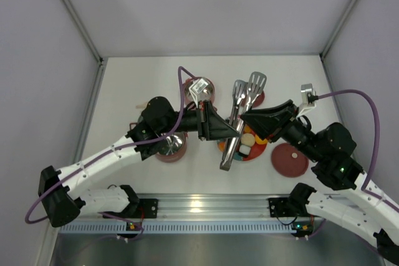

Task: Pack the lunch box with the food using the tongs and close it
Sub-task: Pick up the clamp at the center of the board.

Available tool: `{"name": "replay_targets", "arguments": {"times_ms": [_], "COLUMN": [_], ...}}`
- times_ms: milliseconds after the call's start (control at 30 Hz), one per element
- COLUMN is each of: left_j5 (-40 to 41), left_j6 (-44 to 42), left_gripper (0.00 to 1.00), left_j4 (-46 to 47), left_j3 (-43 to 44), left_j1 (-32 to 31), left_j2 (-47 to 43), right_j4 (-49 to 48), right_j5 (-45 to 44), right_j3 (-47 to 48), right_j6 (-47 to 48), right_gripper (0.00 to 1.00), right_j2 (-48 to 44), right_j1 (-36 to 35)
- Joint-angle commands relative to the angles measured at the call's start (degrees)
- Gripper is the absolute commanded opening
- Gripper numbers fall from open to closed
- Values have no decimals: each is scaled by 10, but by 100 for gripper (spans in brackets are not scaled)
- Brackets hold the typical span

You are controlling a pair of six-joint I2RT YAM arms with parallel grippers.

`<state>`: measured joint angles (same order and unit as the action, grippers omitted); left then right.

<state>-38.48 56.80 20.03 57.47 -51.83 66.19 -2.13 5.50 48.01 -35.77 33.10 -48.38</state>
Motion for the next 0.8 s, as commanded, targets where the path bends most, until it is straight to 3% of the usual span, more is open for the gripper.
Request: {"name": "replay_targets", "arguments": {"times_ms": [0,333,467,533,700,733,767], "left_j5": [-20,-29,-31,-30,-30,-29,-27], "left_j6": [23,34,35,36,34,29,25], "left_gripper": [0,0,0,5,21,30,33], "left_j4": [84,105,108,109,106,99,94], "left_j3": [-6,-9,-14,-17,-21,-19,-18], "left_j1": [3,3,3,3,3,3,3], "left_j2": [5,2,2,-1,0,-1,-2], "right_j4": [-57,-63,-62,-58,-56,-55,-53], "right_j5": [20,31,36,39,36,35,30], "right_j3": [0,-2,3,8,9,9,9], "right_j6": [-4,-6,-5,-6,-6,-6,-7], "right_gripper": [31,26,10,0,0,0,0], "right_j2": [-1,1,6,9,12,11,10], "right_j1": [-11,-11,-11,-11,-11,-11,-11]}}
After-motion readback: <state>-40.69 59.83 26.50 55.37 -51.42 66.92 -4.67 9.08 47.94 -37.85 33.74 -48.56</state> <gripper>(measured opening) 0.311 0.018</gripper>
